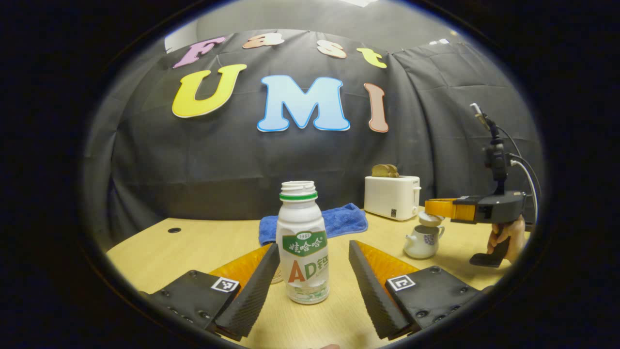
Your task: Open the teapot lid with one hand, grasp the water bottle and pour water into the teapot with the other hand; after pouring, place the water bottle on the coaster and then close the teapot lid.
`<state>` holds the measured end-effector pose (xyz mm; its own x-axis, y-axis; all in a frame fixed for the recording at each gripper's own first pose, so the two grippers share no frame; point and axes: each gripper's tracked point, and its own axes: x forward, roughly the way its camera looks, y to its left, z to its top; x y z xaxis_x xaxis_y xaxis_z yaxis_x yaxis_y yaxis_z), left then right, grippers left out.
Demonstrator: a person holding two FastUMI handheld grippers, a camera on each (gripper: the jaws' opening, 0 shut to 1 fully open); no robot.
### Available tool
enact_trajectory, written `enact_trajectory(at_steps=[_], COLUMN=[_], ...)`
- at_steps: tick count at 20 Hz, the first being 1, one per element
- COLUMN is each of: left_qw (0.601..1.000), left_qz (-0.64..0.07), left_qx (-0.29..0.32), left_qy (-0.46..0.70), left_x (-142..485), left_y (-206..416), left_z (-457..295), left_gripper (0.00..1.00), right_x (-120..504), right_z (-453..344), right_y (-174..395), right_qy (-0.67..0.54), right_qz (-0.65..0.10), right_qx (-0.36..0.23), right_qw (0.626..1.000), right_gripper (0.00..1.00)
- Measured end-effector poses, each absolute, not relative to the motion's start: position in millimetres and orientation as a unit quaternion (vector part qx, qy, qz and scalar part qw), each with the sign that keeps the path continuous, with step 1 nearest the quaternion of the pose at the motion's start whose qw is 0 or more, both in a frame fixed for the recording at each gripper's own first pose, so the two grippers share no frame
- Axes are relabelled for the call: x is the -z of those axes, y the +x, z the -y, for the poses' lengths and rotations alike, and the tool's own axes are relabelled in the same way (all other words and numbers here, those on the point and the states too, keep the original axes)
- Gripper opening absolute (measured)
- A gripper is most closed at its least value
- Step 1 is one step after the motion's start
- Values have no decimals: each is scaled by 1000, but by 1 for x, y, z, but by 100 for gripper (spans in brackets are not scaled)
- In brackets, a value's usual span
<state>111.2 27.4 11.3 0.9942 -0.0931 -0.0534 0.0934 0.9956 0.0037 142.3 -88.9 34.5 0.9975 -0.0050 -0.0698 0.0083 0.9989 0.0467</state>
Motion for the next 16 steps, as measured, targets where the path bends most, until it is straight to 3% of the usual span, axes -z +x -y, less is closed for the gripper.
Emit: enact_trajectory(at_steps=[9,16], left_qw=[999,996], left_qz=[-48,-81], left_qx=[18,39], left_qy=[-5,-10], left_x=[10,31], left_y=[131,172], left_z=[-44,-40], left_gripper=[100,100], right_x=[-27,-32], right_z=[73,71], right_y=[136,132], right_qy=[26,31], right_qz=[-43,-34], right_qx=[-30,-36], right_qw=[998,998], right_gripper=[1,1])
